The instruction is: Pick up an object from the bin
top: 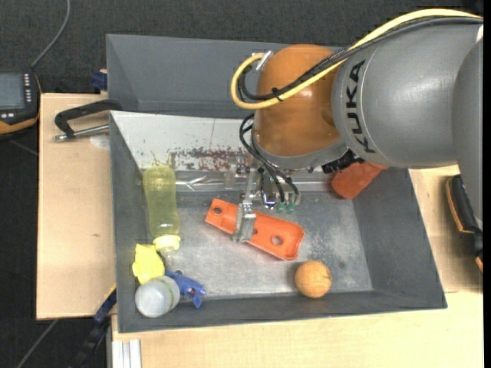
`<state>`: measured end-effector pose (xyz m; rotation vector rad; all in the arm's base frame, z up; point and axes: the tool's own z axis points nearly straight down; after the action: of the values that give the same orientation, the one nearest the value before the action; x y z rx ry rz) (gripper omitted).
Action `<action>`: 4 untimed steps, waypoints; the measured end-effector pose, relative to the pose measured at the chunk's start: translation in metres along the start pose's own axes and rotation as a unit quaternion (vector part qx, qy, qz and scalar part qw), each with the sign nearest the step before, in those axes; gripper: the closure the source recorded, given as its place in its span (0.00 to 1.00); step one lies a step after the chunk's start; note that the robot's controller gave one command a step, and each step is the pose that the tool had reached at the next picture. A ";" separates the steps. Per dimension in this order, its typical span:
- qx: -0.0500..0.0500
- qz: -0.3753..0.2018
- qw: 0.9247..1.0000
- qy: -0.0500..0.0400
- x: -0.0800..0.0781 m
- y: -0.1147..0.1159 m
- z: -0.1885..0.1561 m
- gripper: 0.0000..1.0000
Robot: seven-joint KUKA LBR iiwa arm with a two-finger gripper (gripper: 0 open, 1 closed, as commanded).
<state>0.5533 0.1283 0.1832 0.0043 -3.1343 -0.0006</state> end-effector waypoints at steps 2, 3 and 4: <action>-0.001 -0.019 1.000 -0.005 0.004 -0.020 0.050 0.00; 0.000 -0.092 0.996 -0.004 -0.002 -0.031 0.096 0.00; -0.002 0.023 1.000 -0.008 -0.032 -0.067 0.111 1.00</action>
Offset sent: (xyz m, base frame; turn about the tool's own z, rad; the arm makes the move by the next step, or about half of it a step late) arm -0.0122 -0.0382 -0.0992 -0.0668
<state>0.5847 0.0613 0.0715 -0.0697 -3.1501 -0.0078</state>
